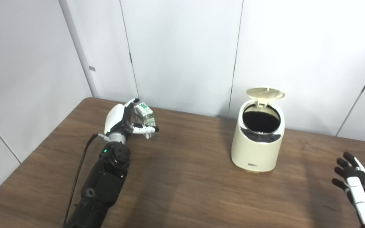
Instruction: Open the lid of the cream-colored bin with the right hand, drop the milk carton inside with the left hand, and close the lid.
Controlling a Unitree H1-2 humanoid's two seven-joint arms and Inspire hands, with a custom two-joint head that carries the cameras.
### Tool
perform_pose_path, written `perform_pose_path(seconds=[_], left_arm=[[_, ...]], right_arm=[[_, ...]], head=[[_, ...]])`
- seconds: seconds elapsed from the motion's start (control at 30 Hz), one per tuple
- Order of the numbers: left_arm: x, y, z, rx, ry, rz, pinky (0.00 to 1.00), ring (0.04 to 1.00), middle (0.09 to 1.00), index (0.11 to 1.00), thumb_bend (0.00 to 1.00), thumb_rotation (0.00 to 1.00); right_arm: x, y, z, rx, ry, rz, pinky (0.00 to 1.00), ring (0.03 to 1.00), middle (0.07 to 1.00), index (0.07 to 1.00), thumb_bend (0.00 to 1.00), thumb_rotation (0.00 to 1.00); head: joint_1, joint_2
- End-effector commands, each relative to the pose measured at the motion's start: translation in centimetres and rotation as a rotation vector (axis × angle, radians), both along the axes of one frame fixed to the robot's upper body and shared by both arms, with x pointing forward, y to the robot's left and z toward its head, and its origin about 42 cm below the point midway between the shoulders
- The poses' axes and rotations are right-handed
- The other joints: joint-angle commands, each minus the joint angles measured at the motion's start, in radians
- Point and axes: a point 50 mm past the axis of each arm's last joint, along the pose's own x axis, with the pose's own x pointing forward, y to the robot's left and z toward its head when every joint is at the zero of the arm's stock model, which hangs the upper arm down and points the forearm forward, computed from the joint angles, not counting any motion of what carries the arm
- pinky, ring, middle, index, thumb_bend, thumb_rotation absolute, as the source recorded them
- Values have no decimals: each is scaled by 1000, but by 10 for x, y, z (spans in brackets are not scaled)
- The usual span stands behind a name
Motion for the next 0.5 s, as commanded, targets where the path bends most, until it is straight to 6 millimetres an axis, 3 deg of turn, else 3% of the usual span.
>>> perform_pose_path(seconds=[0.0, 0.3, 0.47], left_arm=[[15, 4, 32, 35, -104, -6, 740, 874, 909, 915, 935, 169], [19, 8, 26, -10, -155, 10, 636, 763, 856, 874, 885, 107], [18, 4, 27, -8, -243, 25, 568, 693, 785, 785, 860, 53]], right_arm=[[0, 3, 17, -19, -67, 11, 836, 904, 914, 945, 471, 894], [0, 4, 17, -20, -65, 20, 838, 918, 923, 966, 433, 891], [1, 3, 16, -28, -60, 20, 833, 916, 919, 966, 446, 911]], head=[[0, 0], [2, 5], [4, 9]])
